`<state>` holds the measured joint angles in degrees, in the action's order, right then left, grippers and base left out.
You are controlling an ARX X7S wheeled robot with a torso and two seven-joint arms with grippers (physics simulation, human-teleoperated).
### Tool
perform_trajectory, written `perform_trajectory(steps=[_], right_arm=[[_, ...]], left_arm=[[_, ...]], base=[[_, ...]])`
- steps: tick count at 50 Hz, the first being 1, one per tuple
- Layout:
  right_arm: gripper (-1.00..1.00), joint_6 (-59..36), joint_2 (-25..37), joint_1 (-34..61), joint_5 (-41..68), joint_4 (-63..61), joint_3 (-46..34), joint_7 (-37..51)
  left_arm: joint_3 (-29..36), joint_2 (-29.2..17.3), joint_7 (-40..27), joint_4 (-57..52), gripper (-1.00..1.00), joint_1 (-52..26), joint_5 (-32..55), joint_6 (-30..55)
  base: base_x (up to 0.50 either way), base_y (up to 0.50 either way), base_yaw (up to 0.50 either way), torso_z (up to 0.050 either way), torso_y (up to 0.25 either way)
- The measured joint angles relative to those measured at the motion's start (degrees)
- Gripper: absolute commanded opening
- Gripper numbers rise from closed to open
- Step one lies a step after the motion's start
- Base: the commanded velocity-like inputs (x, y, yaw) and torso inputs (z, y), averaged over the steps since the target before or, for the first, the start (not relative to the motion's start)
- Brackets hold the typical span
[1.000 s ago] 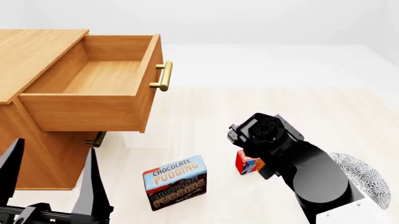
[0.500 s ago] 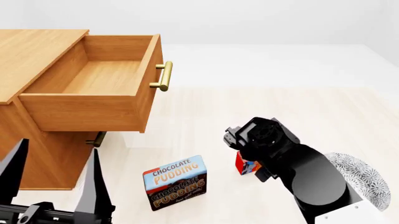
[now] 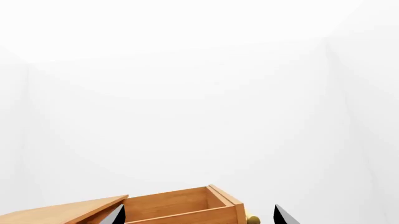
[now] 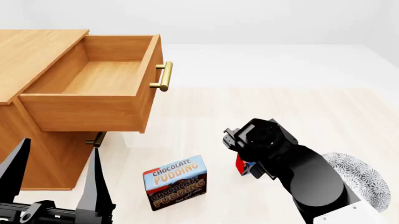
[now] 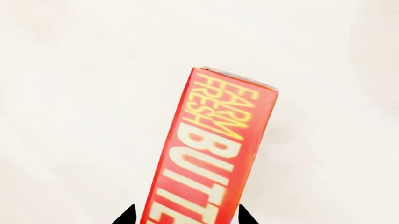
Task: Put the butter at the back in the top drawer of the cabinet and close it.
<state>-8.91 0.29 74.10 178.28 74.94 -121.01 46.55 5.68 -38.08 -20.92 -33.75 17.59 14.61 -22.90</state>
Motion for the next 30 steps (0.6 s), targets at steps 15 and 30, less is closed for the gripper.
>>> perform_trajectory(steps=[15,30], right_arm=[[-1.0,1.69,-0.03,0.05,1.04,-0.77,-0.85,0.29],[-1.0,7.69,0.27,2.56,-1.02,-1.54,-2.92,-3.34]], left_arm=[[-0.21,-0.11,-0.11,-0.12,1.0,0.28,0.04,-0.01],[-0.09,-0.08,-0.2,-0.81,1.0,1.0,-0.35,-0.13]], base=[[0.0,0.0,0.0,0.0,0.0],[0.0,0.0,0.0,0.0,0.0]])
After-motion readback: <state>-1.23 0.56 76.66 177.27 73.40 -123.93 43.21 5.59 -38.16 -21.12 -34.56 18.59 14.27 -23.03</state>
